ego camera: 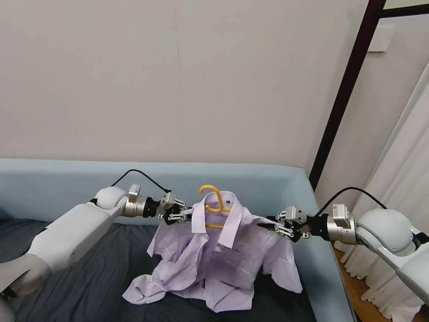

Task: Pick up the clothes from the sofa and hang them on the clothes hanger.

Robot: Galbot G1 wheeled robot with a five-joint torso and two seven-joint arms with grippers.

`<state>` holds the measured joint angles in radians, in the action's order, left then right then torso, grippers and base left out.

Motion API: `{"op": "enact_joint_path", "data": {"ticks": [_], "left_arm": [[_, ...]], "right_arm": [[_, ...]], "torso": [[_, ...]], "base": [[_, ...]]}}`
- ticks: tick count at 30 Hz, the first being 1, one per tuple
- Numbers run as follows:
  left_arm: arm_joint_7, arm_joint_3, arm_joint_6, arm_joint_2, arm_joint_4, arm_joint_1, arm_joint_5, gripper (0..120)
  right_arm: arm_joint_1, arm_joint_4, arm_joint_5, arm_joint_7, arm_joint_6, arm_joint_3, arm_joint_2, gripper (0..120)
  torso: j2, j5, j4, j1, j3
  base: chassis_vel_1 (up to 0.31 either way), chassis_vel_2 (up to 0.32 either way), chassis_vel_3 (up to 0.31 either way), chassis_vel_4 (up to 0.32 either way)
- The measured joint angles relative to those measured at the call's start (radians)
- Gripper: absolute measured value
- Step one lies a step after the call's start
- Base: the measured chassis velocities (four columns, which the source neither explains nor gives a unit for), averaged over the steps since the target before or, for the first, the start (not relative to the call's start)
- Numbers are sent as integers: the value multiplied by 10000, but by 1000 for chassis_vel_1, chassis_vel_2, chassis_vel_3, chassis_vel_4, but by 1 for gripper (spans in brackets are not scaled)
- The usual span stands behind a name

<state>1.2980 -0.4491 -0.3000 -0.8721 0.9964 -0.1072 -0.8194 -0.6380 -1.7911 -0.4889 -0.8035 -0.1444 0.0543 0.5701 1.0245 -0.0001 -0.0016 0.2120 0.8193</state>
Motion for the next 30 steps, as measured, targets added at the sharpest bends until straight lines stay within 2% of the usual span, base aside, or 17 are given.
{"op": "enact_joint_path", "data": {"ticks": [1,6,8,9,12,13,16,17,20,23,26,27,30], "left_arm": [[0,0,0,0,0,0,0,34],[7,382,-152,324,-121,97,-170,55],[13,418,-155,379,-119,103,-196,56],[46,559,-157,602,-84,112,-281,66],[101,854,-160,985,47,84,-473,79],[101,854,-160,985,47,84,-473,79],[145,1259,-204,1374,180,-43,-658,94],[145,1259,-204,1374,180,-43,-658,94],[66,2299,-201,1696,425,-370,-996,100],[-9,2795,-162,1881,694,-675,-1243,100],[-478,3941,-21,2451,1527,-2016,-2023,100],[-478,3941,-21,2451,1527,-2016,-2023,100],[-1506,5052,-144,2896,2638,-3928,-2916,100]], "right_arm": [[0,0,0,0,0,0,0,8],[-151,-3,-428,342,267,193,-1,8],[-159,3,-455,363,289,208,-1,8],[-202,5,-579,458,365,267,1,8],[-316,-66,-806,727,482,295,86,8],[-316,-66,-806,727,482,295,86,8],[-478,-181,-1094,979,661,295,243,8],[-478,-181,-1094,979,661,295,243,8],[-571,-193,-1365,1358,945,293,341,8],[-610,-206,-1551,1566,1033,290,366,8],[-598,-285,-1985,1939,1154,271,390,8],[-598,-285,-1985,1939,1154,271,390,8],[-452,-435,-2284,2090,1156,231,300,8]], "torso": [[0,0,0,0,0],[0,0,-1,0,0],[0,0,0,0,0],[0,-2,1,0,0],[0,1,1,0,-1],[0,1,1,0,-1],[0,-2,2,-1,0],[0,-2,2,-1,0],[0,-1,-1,0,-1],[0,2,-2,0,-1],[1,2,-3,-1,-2],[1,2,-3,-1,-2],[1,-6,12,-1,-1]], "base": [[0,0,0,0],[0,0,0,0],[0,0,0,0],[0,0,0,0],[0,0,0,0],[0,0,0,0],[0,0,0,0],[0,0,0,0],[0,0,0,0],[0,0,0,0],[0,0,0,0],[0,0,0,0],[0,0,0,0]]}}
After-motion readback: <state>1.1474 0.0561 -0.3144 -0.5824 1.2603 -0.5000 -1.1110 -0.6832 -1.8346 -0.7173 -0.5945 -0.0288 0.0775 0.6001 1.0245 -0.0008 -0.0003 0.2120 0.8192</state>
